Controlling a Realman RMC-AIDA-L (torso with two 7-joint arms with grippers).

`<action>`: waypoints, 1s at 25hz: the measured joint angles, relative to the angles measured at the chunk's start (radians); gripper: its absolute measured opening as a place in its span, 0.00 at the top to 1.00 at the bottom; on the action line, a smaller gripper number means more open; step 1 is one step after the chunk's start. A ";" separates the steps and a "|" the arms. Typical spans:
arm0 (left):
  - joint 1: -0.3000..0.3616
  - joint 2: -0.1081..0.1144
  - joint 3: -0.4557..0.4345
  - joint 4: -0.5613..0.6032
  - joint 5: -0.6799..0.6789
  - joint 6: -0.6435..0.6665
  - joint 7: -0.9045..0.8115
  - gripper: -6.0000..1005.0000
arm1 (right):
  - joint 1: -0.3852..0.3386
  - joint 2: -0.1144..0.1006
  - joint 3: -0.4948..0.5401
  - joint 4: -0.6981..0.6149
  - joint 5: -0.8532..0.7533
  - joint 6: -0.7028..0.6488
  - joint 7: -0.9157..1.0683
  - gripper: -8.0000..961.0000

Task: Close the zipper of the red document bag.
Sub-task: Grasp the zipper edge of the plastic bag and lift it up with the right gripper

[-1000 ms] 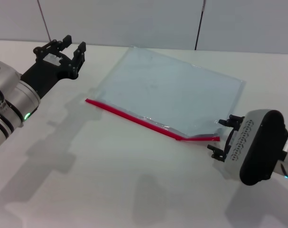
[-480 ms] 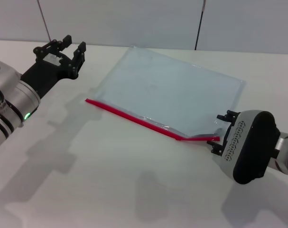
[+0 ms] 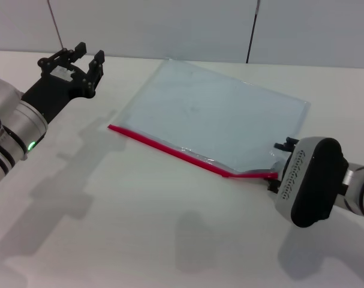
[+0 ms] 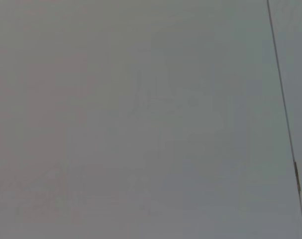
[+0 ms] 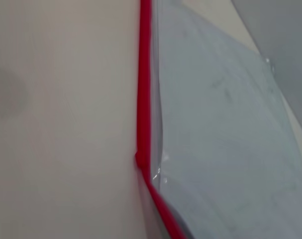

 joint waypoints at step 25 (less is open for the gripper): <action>-0.001 -0.003 0.008 0.011 0.004 -0.003 0.000 0.61 | 0.089 0.000 -0.032 0.064 0.007 0.010 0.008 0.31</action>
